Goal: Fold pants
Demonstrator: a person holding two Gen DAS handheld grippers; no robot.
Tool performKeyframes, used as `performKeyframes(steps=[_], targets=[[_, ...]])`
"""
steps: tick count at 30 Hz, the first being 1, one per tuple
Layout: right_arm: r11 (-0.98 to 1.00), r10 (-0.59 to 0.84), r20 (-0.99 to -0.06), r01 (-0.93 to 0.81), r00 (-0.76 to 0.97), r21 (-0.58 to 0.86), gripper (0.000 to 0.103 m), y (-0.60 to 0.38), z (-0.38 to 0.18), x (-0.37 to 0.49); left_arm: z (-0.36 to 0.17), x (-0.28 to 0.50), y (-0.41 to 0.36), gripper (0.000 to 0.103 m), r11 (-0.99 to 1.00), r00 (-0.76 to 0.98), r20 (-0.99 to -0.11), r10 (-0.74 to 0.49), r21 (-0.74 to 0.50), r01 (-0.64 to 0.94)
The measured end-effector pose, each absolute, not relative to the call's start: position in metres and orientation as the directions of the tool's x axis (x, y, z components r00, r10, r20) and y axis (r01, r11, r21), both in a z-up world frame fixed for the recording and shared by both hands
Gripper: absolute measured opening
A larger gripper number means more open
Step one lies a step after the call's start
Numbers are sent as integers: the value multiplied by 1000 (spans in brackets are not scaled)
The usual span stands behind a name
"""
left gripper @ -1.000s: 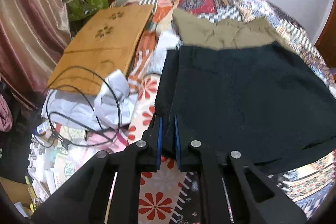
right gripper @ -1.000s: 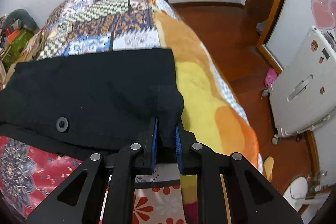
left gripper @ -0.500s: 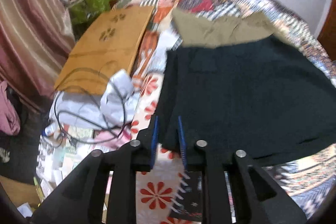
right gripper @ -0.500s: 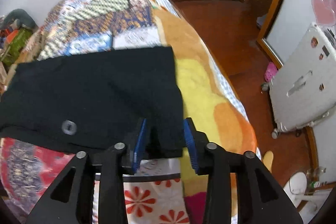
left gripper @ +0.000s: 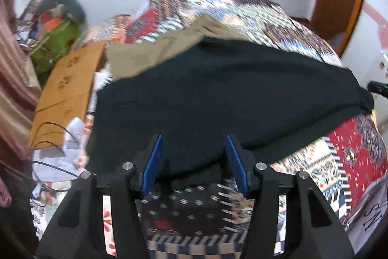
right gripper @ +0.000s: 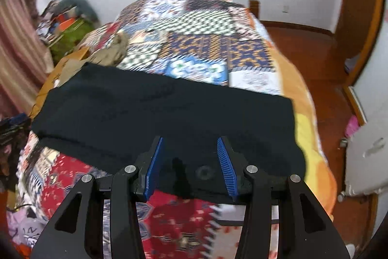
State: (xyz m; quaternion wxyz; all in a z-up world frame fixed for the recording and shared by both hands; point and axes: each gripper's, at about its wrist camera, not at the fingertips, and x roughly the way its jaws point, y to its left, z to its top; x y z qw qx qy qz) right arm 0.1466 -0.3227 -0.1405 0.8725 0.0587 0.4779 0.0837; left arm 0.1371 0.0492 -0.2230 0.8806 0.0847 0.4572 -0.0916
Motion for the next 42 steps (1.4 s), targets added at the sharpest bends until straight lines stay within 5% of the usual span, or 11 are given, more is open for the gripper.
performKeyframes(steps=[20, 26, 34, 42], targets=[[969, 209, -877, -213, 432, 127, 62, -285, -176, 155, -254, 160, 13, 54, 947, 505, -858, -93, 80, 310], [958, 253, -865, -240, 433, 160, 62, -280, -177, 159, -252, 164, -5, 43, 938, 514, -850, -119, 73, 338], [926, 358, -825, -282, 438, 252, 20, -273, -178, 161, -241, 167, -13, 15, 940, 546, -829, -117, 85, 331], [912, 399, -794, -286, 458, 293, 12, -280, -165, 156, -226, 149, -11, 12, 928, 557, -817, -146, 82, 364]])
